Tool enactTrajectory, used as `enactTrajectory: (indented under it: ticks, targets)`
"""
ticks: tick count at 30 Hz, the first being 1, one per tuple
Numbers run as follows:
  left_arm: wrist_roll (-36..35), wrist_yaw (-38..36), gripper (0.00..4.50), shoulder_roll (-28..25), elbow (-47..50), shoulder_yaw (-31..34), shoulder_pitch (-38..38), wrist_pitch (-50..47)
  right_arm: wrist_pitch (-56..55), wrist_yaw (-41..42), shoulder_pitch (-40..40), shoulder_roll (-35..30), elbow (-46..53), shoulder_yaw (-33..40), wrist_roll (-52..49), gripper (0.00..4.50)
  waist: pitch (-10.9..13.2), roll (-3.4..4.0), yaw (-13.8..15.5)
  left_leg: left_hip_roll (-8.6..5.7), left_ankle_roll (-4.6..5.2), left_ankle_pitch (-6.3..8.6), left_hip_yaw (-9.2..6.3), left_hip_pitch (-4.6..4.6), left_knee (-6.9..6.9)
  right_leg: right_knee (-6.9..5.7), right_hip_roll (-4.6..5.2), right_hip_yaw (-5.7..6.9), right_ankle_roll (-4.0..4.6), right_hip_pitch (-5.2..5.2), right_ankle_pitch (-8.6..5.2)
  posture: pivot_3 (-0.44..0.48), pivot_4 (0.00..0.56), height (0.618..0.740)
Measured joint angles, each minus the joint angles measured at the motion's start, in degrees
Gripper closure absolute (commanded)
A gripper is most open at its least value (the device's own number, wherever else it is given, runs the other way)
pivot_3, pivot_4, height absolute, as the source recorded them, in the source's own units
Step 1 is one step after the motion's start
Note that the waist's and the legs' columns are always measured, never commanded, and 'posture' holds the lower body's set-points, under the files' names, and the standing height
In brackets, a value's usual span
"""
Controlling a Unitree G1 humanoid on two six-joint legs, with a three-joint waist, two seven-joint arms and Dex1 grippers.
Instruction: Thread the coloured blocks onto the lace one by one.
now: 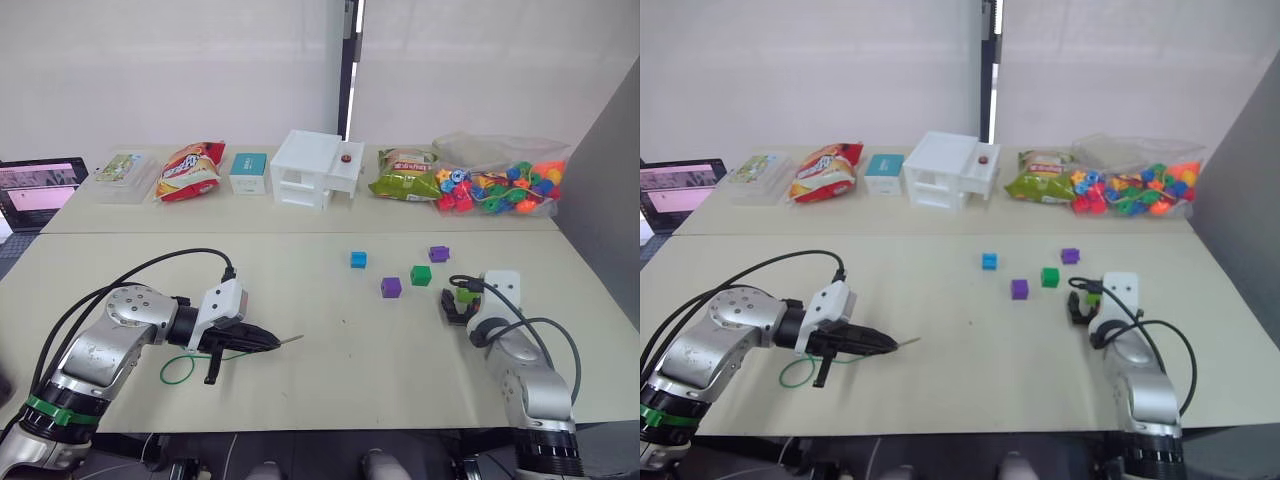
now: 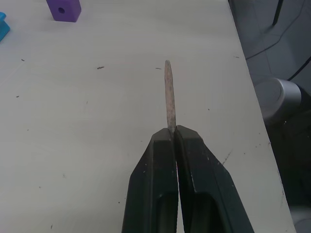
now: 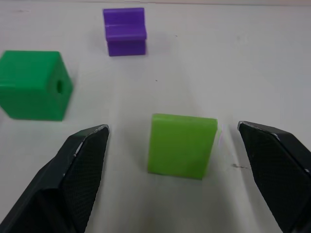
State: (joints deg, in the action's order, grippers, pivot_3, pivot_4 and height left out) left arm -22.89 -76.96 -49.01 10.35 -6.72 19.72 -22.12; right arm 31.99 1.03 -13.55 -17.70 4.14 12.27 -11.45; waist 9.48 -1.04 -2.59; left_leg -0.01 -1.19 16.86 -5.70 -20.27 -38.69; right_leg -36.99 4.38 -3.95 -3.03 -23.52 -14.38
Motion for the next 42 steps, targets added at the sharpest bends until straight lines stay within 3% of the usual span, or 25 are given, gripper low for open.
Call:
enactTrajectory:
  ticks: [6, 9, 14, 18, 22, 26, 29, 38, 40, 42]
  targets:
    - [0.0, 0.0, 4.5, 0.0, 0.0, 0.3, 0.0, -0.4, -0.9, -1.0, 0.3, 3.6, 0.6, 0.2, -0.2, 2.61, 0.0, 0.0, 0.0, 0.0, 0.0, 0.0, 0.0, 0.0, 0.0, -0.01, 0.0, -0.01, 0.0, 0.0, 0.0, 0.0, 0.15, 0.74]
    - [0.0, 0.0, 4.5, 0.0, 0.0, 0.5, 0.0, -0.5, -1.0, -1.1, 0.4, 4.2, 0.9, 0.3, -0.4, 3.34, 0.0, 0.0, 0.1, -0.02, 0.0, 0.0, 0.0, -0.01, -0.01, -0.01, 0.02, -0.01, 0.0, 0.0, 0.0, 0.0, 0.15, 0.74]
    - [0.0, 0.0, 4.5, 0.0, 0.0, 0.6, 0.0, -0.5, -0.6, -2.3, 1.4, 5.0, 2.3, 2.4, -0.9, 3.34, 0.0, 0.01, 0.1, -0.01, 0.0, 0.0, 0.0, -0.02, 0.0, -0.02, 0.02, -0.01, 0.0, -0.04, 0.0, 0.0, 0.15, 0.74]
    - [0.0, 0.0, 4.5, 0.0, 0.0, 0.8, 0.1, -0.6, 5.0, -4.0, 7.4, 7.5, 16.0, 1.1, -1.2, 3.34, 0.0, 0.03, 0.0, -0.01, -0.01, 0.0, 0.01, -0.26, 0.02, -0.14, 0.01, -0.07, 0.0, -0.41, 0.0, 0.0, 0.15, 0.74]
    - [-0.1, -0.2, 4.5, -0.1, -0.1, 0.9, 0.2, -0.5, 13.8, -6.5, 13.9, 11.7, 33.7, -6.8, -1.2, 3.34, 0.0, 0.08, -0.5, 0.03, -0.01, -0.01, -0.01, -0.49, 0.0, -0.27, -0.05, -0.09, 0.04, -0.73, 0.01, 0.0, 0.15, 0.74]
    - [0.0, -1.4, 4.5, -0.1, -1.3, 0.9, 1.2, -0.6, 20.4, -11.0, 19.5, 13.7, 44.5, -25.5, 1.5, 3.34, 0.0, 0.08, -0.5, 0.02, -0.02, -0.01, -0.02, -0.5, -0.03, -0.19, -0.04, -0.06, 0.04, -0.7, 0.0, 0.0, 0.15, 0.74]
    - [0.0, -2.9, 4.5, -1.0, -1.4, 0.9, 1.8, -0.6, 21.0, -12.3, 20.7, 13.8, 44.8, -31.1, 3.7, 3.34, 0.0, 0.07, -0.3, -0.02, -0.04, -0.02, -0.01, -0.51, -0.05, -0.14, 0.01, -0.05, 0.04, -0.66, 0.0, 0.0, 0.15, 0.74]
    - [0.0, -6.9, 4.5, -3.1, -3.1, 0.8, 5.5, -1.8, 15.9, -13.6, 23.3, 18.0, 35.4, -35.5, 8.0, 3.34, 0.0, 0.05, -0.1, 0.01, -0.04, -0.02, -0.01, -0.44, -0.03, -0.15, -0.03, -0.03, 0.04, -0.64, 0.0, 0.0, 0.15, 0.74]
    - [0.1, -7.4, 4.5, -3.1, -4.2, 0.7, 5.8, -1.8, 13.7, -13.0, 24.2, 18.2, 34.5, -35.1, 7.9, 2.28, 0.0, 0.02, -0.1, 0.02, -0.04, -0.02, -0.01, -0.44, -0.03, -0.14, -0.04, -0.02, 0.04, -0.63, 0.0, 0.0, 0.15, 0.74]
    - [0.1, -7.6, 4.5, -3.1, -4.5, 0.5, 6.0, -1.8, 11.9, -12.2, 25.0, 18.4, 34.0, -34.3, 7.6, 1.63, -0.1, 0.01, -0.1, 0.02, -0.04, -0.02, -0.02, -0.44, -0.03, -0.15, -0.03, -0.02, 0.04, -0.62, 0.0, 0.0, 0.15, 0.74]
